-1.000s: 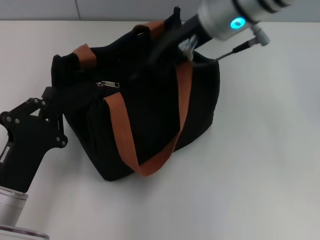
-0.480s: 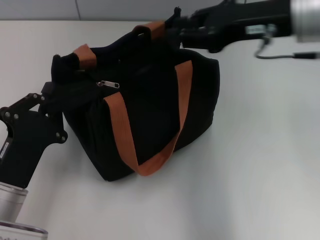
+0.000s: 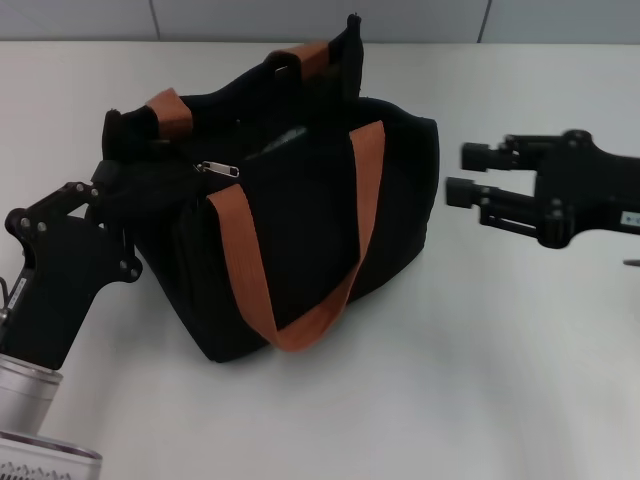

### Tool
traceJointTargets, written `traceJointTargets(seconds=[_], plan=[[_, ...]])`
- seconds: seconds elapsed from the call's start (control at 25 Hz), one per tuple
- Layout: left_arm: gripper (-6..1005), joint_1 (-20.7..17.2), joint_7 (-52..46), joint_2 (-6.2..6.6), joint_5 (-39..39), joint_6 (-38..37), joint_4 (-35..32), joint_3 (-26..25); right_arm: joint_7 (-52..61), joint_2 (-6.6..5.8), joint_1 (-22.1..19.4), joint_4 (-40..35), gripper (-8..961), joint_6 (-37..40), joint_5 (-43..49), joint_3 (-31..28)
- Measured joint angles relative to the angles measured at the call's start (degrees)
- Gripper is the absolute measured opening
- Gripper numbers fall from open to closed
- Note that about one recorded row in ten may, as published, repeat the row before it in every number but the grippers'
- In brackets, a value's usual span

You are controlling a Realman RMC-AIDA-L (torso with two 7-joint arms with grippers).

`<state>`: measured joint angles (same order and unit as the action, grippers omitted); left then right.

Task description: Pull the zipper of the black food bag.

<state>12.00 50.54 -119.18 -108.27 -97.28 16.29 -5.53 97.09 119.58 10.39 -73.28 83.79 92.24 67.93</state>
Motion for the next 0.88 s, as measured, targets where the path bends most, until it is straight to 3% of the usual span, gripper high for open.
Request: traceJointTargets(seconds=[0.32,0.88], plan=[[131,0.1,0.0,0.00,0.0,0.5,0.2,0.0,-4.5,-0.09,1.0,5.4,448,-3.4,-0.1,-2.3],[133,0.2,0.0,0.00,-0.5,0.5,0.3,0.3,-8.7,-0.20,11.2,13.6,440,-9.1,5.6,-0.9]])
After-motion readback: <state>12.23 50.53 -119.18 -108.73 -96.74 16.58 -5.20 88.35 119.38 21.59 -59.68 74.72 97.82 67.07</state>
